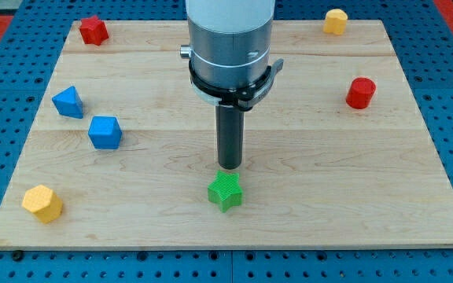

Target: Move your arm towards center left

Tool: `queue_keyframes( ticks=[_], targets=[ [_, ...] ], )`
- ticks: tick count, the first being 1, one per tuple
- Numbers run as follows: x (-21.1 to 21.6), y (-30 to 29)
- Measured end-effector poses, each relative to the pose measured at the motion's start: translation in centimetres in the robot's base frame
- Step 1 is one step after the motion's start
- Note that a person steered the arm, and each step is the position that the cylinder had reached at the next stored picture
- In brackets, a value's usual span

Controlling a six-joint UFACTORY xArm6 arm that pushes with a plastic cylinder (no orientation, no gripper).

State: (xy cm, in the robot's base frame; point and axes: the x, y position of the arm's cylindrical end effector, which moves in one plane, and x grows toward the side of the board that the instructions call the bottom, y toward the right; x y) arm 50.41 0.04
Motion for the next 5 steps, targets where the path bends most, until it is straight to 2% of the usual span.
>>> queue_keyframes(
  ticks=[3, 4, 5],
  targets=[
    [2.6, 0.0],
    [0.8, -0.5],
    [1.0, -3.0]
  ],
)
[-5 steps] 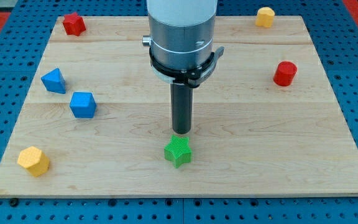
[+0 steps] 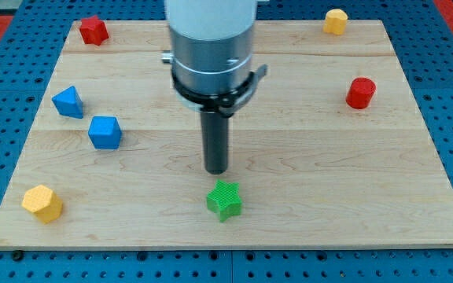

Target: Move your arm towards center left

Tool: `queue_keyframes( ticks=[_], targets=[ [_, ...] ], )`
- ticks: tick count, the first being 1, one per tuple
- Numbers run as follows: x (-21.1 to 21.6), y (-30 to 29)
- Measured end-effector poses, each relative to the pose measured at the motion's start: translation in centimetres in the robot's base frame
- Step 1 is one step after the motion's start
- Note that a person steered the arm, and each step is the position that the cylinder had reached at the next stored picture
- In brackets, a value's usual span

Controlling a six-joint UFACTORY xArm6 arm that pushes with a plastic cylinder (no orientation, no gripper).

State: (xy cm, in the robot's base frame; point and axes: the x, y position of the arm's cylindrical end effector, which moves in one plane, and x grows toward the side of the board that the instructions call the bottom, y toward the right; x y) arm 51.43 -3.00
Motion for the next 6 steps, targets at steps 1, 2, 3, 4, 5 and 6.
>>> queue_keyframes(
  ticks=[1, 2, 3, 4, 5, 6],
  targets=[
    [2.9, -4.8],
    [3.1, -11.2],
    [1.9, -17.6],
    [-0.9, -23.3],
    [-4.7, -23.6],
    [-6.1, -18.8]
  ],
)
